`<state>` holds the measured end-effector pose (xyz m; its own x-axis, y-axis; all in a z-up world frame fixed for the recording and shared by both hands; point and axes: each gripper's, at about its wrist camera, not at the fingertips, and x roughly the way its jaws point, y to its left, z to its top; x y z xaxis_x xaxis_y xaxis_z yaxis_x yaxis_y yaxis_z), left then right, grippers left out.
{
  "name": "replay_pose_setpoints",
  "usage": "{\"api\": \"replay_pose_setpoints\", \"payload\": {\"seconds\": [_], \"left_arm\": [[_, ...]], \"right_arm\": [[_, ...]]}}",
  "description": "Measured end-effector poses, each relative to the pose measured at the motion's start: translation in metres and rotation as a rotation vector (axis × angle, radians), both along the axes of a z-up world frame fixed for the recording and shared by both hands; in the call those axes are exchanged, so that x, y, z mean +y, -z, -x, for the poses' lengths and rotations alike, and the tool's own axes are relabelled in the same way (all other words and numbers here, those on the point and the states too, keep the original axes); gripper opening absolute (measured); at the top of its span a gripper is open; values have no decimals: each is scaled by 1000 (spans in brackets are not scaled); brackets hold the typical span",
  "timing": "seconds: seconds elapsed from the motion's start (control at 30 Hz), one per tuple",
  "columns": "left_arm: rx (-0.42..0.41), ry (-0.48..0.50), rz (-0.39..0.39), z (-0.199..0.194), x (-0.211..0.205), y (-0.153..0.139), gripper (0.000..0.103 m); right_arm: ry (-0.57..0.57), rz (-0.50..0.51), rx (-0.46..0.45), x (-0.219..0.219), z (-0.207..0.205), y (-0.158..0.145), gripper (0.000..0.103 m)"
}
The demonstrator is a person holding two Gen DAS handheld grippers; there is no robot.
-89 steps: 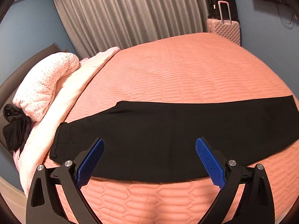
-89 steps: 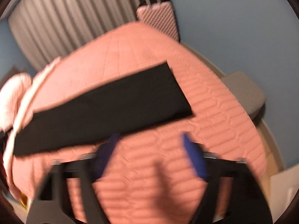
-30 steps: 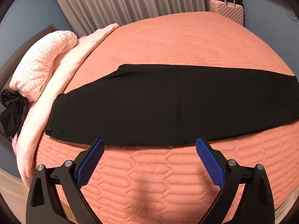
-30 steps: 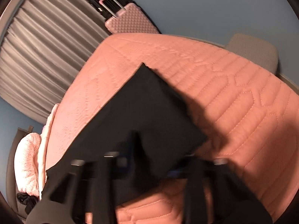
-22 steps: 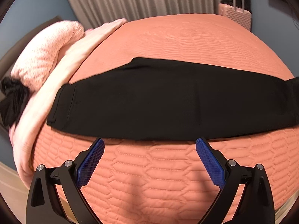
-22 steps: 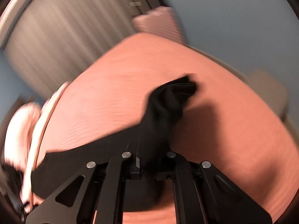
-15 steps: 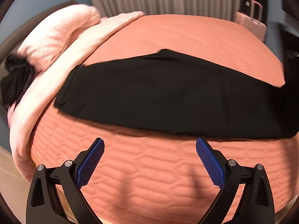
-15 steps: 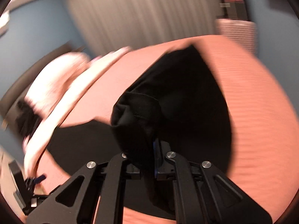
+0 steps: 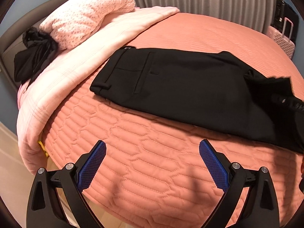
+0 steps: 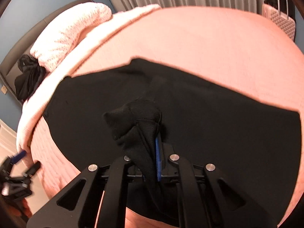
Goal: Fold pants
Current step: 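Grasp the trouser leg end with the right tool and fold it toward the waistband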
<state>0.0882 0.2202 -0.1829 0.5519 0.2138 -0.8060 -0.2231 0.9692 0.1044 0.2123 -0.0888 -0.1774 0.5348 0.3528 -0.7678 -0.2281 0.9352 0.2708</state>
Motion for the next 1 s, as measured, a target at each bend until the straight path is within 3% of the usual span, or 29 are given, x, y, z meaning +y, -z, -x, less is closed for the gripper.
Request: {"api": "replay_pose_setpoints", "payload": {"seconds": [0.07, 0.1, 0.17, 0.2, 0.23, 0.27, 0.33, 0.4, 0.5, 0.67, 1.0], "left_arm": [[-13, -13, 47, -4, 7, -1, 98], [-17, -19, 84, -7, 10, -1, 98], [-14, -31, 149, -15, 18, 0, 98], [-20, -37, 174, -19, 23, -1, 98], [-28, -42, 190, -22, 28, -1, 98], [-42, -58, 209, -25, 36, -1, 98], [-71, -122, 290, -36, 62, 4, 98], [-105, -183, 432, -50, 95, 14, 97], [-146, -272, 583, -66, 133, 29, 97], [-181, -319, 721, -88, 163, 52, 96], [-251, -331, 705, -123, 174, 59, 92]], "right_arm": [[-26, 62, 40, 16, -5, 10, 18], [-52, 138, 99, 33, -9, 27, 22], [-72, 239, 21, 55, 4, 23, 30], [-95, 242, 11, 59, 10, 17, 35], [-119, 236, -10, 62, 20, 9, 55], [-130, 241, -39, 64, 30, 2, 68], [-154, 274, -122, 63, 60, -19, 76], [-157, 259, -155, 55, 82, -35, 79], [-116, 220, -160, 33, 110, -51, 84], [-44, 207, -124, 6, 139, -64, 86], [32, 232, -77, -25, 166, -66, 86]]}}
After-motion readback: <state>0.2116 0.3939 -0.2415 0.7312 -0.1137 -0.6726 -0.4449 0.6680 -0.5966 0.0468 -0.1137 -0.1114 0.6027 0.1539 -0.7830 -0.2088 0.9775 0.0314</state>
